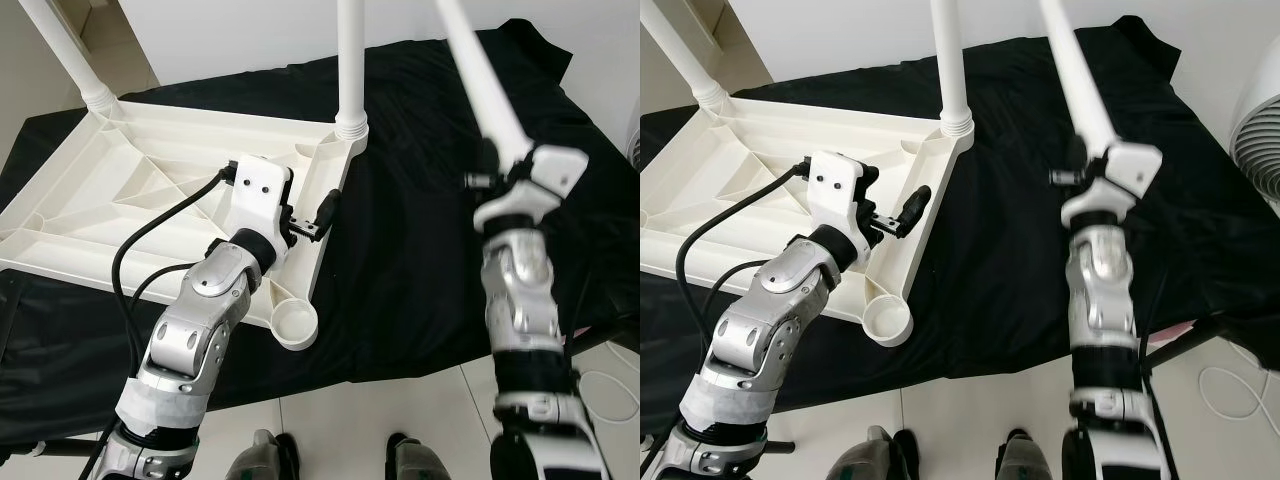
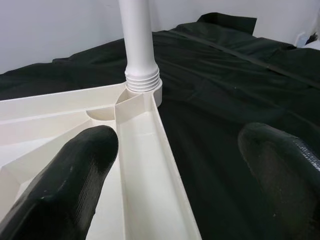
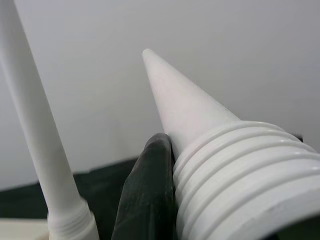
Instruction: Building children table
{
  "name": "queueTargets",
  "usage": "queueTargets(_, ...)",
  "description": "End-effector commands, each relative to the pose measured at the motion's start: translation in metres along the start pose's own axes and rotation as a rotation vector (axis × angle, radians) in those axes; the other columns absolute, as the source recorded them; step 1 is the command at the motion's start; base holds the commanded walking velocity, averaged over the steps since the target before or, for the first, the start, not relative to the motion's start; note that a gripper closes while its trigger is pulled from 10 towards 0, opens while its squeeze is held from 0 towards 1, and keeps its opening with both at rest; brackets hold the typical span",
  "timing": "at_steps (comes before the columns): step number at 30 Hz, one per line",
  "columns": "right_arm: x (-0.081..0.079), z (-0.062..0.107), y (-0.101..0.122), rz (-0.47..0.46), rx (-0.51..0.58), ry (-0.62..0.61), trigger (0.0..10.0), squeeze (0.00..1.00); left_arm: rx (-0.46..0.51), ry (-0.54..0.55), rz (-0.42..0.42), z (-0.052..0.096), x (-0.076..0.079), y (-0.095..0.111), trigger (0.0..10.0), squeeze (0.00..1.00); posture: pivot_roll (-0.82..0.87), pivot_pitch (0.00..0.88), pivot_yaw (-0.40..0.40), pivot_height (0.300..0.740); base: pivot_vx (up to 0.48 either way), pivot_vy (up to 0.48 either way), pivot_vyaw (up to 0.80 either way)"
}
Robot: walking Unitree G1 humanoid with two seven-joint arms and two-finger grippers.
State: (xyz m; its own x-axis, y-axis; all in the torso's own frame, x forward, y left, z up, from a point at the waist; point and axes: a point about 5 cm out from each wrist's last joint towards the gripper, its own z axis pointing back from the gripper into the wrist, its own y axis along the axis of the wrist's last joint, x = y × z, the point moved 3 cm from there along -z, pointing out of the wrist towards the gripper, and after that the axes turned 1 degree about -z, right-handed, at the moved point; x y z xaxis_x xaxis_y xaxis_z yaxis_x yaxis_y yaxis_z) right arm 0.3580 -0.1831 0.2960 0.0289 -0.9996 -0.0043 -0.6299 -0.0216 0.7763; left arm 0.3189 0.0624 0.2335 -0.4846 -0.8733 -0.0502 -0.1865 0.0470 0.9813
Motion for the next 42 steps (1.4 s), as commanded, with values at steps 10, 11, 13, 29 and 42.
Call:
queueTargets(10,-0.044,-0.028,0.067,0.109,0.314,0.179,10.0,0.00,0.015,-0.111,0.000,-0.002,0.005,0.007,10.0,0.00,-0.06,0.147,0.158,0.740,0.000,0.000,0.00)
queueTargets(11,-0.061,-0.028,0.082,0.132,0.389,0.257,10.0,0.00,0.020,-0.109,-0.001,-0.003,0.001,0.009,10.0,0.00,-0.06,0.143,0.150,0.740,0.000,0.000,0.00)
queueTargets(13,-0.061,-0.028,0.082,0.132,0.389,0.257,10.0,0.00,0.020,-0.109,-0.001,-0.003,0.001,0.009,10.0,0.00,-0.06,0.143,0.150,0.740,0.000,0.000,0.00)
queueTargets(29,-0.117,-0.014,0.107,0.180,0.549,0.524,10.0,0.00,0.047,-0.104,0.032,-0.007,-0.013,0.019,10.0,0.00,-0.07,0.140,0.137,0.740,0.000,0.000,0.00)
queueTargets(42,-0.112,0.031,0.038,0.196,0.286,0.560,10.0,0.00,-0.103,-0.074,-0.097,-0.004,-0.049,-0.002,10.0,0.87,-0.07,0.142,0.119,0.740,0.000,0.000,0.00)
